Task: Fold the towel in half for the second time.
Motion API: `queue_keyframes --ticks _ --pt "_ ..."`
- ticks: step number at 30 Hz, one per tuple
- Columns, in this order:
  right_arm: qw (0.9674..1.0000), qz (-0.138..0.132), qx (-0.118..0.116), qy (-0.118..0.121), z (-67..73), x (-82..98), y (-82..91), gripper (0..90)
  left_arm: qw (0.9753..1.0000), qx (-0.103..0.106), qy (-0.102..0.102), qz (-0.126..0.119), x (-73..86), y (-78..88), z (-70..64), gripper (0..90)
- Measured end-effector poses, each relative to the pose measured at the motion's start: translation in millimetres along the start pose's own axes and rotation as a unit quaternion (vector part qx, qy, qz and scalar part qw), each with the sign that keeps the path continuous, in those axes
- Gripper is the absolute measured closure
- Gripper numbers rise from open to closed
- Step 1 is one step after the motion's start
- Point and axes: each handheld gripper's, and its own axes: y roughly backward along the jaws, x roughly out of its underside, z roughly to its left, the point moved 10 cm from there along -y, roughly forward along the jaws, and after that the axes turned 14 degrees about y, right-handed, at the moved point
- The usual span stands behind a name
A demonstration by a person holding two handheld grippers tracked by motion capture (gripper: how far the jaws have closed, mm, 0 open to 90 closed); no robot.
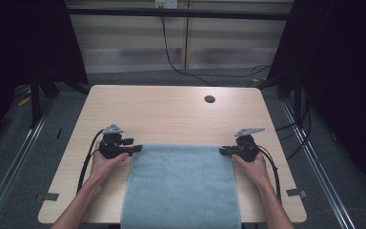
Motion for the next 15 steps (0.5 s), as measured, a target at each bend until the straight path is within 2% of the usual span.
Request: queue_keyframes --ticks 1,2,3,4,6,7,9,10,12,15 --pt "1.0 -0.002 0.0 -0.001 -0.3 -0.2 -0.3 82.2 0.9999 0.001 -0.007 0.009 2.5 -2.1 -0.9 46.7" --pt "1.0 -0.002 0.0 -0.002 -0.1 -0.1 -0.1 82.2 0.9996 -0.007 -0.022 0.019 5.3 -3.2 -0.6 46.8" --pt "1.0 -0.002 0.002 -0.001 -0.1 -0.1 -0.1 82.2 0.9994 -0.008 -0.025 0.024 7.4 -3.9 0.0 46.7" --pt "1.0 0.0 0.002 0.001 0.3 -0.1 0.0 82.2 0.9994 -0.002 -0.019 0.028 9.1 -4.7 0.1 47.4" --pt "1.0 -0.001 0.002 0.0 0.2 -0.2 -0.1 82.2 0.9992 0.001 -0.027 0.028 9.6 -5.0 -0.6 49.9" --pt "1.0 -0.003 0.001 -0.002 -0.1 -0.2 -0.3 82.2 0.9991 0.005 -0.029 0.029 10.2 -5.3 -2.5 54.4" --pt "1.0 -0.004 0.0 -0.006 0.0 -0.2 0.0 82.7 0.9985 0.021 -0.027 0.042 13.5 -5.0 -7.5 71.5" --pt "1.0 -0.003 0.003 -0.006 0.1 -0.5 0.0 83.1 0.9983 0.019 -0.03 0.046 14.1 -4.2 -8.3 76.3" --pt "1.0 -0.004 0.005 -0.006 1.6 -1.7 0.7 84.0 0.9984 0.021 -0.03 0.044 13.5 -2.3 -10.5 80.2" --pt "0.9997 -0.019 0.008 -0.01 1.2 -8.4 5.1 84.6 0.9989 0.041 -0.013 0.017 3.6 6.0 -14.7 81.9"
